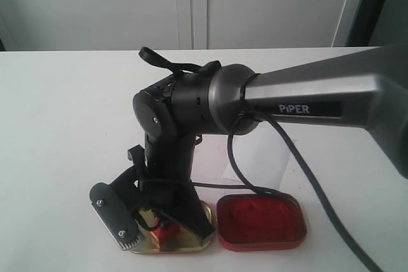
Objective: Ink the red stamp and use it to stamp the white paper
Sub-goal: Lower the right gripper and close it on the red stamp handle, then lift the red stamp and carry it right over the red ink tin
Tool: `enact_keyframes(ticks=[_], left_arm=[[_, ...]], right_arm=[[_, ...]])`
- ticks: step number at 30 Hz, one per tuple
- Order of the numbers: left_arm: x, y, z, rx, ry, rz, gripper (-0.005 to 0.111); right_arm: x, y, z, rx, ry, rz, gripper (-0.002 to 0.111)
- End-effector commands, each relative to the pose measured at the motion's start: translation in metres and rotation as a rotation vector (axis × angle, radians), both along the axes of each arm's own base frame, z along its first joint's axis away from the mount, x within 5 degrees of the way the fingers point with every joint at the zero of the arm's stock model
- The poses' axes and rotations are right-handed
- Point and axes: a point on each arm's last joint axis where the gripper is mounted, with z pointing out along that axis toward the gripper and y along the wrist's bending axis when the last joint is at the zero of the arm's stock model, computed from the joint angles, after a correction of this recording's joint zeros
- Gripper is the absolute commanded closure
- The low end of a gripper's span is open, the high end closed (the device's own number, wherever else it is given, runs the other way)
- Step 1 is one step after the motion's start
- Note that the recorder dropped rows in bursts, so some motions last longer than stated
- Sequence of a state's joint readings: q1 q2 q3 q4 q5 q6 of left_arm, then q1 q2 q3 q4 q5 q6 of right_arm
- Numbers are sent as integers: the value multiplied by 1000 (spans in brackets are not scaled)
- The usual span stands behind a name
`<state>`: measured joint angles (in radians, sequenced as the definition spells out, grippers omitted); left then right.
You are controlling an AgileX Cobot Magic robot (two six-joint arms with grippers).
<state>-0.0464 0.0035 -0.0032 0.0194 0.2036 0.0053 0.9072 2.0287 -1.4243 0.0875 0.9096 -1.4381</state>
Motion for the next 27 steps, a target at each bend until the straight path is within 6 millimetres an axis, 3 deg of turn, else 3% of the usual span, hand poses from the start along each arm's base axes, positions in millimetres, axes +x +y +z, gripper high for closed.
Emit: enact_keyframes(ticks=[1,14,22,27], left_arm=[[0,0,-1,0,-1,3,107],[0,0,-1,0,-1,3,107],[0,0,-1,0,-1,3,107],[0,0,-1,0,-1,3,107]], right_arm=[[-3,-2,18,34,4,-153,108],[-6,-12,51,100,40,-591,108],[-5,-17,51,61,33,-745,108],[14,-33,51,69,50,-914,108]])
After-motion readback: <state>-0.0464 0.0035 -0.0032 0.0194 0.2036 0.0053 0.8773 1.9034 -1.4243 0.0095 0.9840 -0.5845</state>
